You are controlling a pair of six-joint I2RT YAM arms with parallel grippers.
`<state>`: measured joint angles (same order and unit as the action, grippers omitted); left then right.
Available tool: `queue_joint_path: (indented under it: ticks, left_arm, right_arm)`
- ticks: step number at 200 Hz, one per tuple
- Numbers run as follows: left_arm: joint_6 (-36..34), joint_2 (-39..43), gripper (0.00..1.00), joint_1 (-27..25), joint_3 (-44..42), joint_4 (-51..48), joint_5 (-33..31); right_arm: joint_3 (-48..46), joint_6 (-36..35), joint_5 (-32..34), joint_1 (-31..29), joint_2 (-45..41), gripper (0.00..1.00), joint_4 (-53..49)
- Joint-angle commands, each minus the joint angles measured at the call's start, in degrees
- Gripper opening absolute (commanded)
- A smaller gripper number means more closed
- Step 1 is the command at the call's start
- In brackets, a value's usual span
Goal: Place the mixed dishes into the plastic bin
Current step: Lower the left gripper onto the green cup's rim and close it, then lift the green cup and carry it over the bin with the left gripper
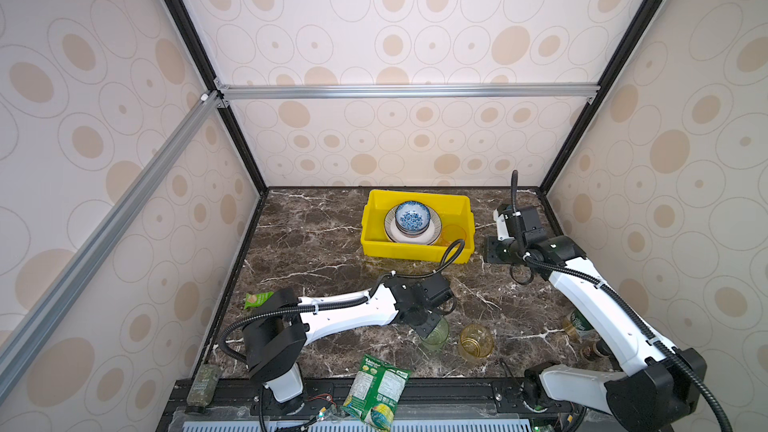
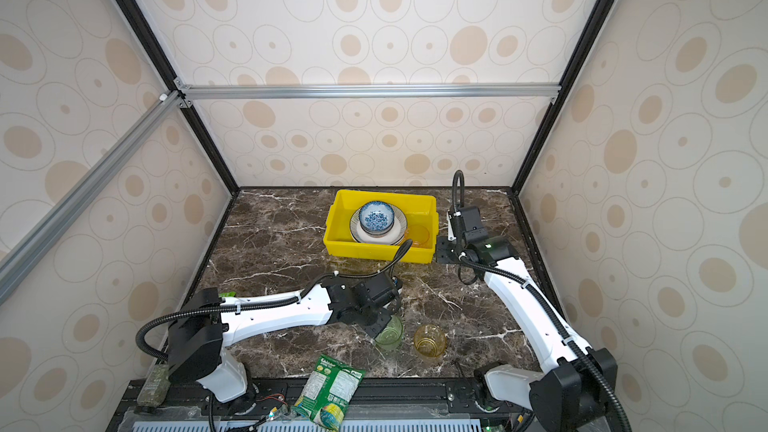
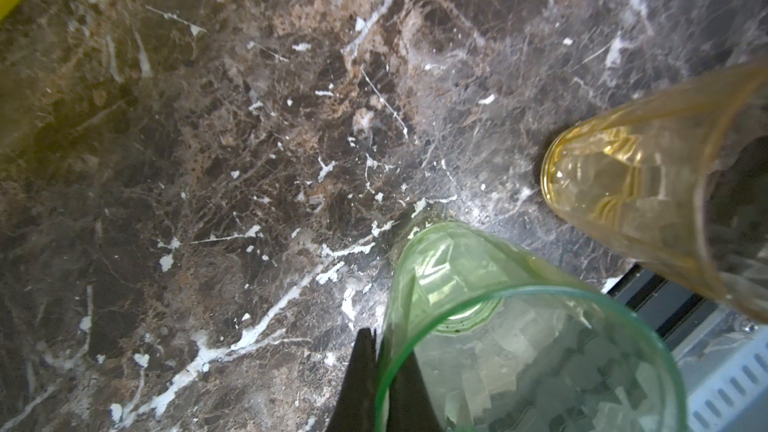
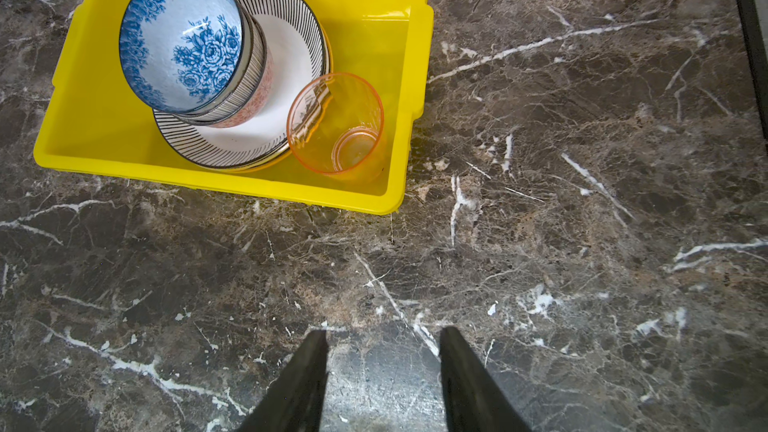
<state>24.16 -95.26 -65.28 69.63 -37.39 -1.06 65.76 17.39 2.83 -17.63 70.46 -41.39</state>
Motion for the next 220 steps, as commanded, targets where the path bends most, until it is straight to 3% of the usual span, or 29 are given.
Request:
queue_joint_path:
  ticks: [1, 125, 220]
  left_arm:
    - [-0.5, 0.2, 0.00, 0.6, 3.4, -1.3, -1.9]
    - [-6.1, 1.0, 0.00, 10.1, 12.5, -3.2, -3.2]
    - [-10.8, -6.4, 0.00, 14.4, 26.2, -5.4, -2.6]
  right_arm:
    - [-0.3, -0.9, 1.3, -0.2, -1.4, 0.47, -1.9]
    - [1.1, -1.7, 3.7, -0.2, -4.3, 0.48, -5.0]
    - [0.2, -2.5, 5.5, -0.1, -4.6, 0.48, -4.4]
